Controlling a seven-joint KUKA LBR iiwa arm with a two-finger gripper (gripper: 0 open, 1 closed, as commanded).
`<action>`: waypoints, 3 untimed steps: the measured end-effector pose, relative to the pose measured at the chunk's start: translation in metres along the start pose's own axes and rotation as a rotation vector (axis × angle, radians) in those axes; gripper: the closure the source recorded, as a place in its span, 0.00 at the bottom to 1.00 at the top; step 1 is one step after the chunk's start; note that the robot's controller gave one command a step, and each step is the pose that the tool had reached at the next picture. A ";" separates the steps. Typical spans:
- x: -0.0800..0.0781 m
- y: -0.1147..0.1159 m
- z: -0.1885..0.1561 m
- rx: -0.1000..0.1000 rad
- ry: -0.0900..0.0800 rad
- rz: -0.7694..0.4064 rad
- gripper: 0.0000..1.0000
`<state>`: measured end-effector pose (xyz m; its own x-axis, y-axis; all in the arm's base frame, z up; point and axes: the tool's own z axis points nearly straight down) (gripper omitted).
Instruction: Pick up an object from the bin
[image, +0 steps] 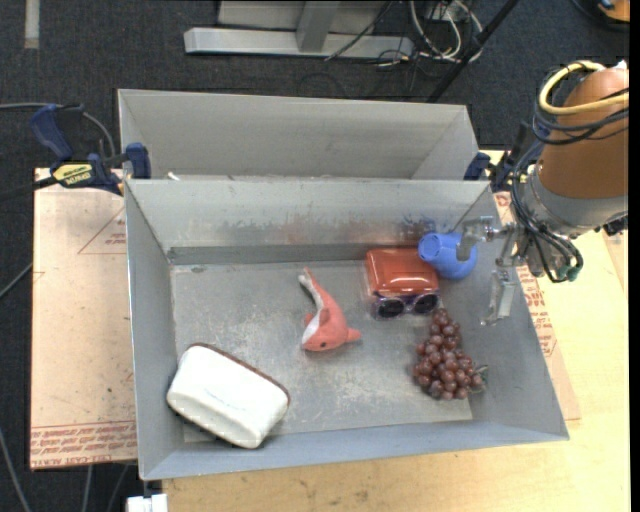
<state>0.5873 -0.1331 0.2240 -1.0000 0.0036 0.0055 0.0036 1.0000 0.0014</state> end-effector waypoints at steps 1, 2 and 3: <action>-0.001 0.001 -0.005 0.002 -0.007 -0.003 0.00; 0.044 0.030 0.034 0.002 -0.009 -0.033 0.00; 0.070 0.045 0.056 -0.001 0.002 -0.063 0.00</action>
Offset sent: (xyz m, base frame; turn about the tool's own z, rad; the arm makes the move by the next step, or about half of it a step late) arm -0.0740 0.0501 -0.0600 -0.0526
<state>0.5172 -0.0880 0.1684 -0.9982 -0.0592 0.0070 -0.0592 0.9982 0.0030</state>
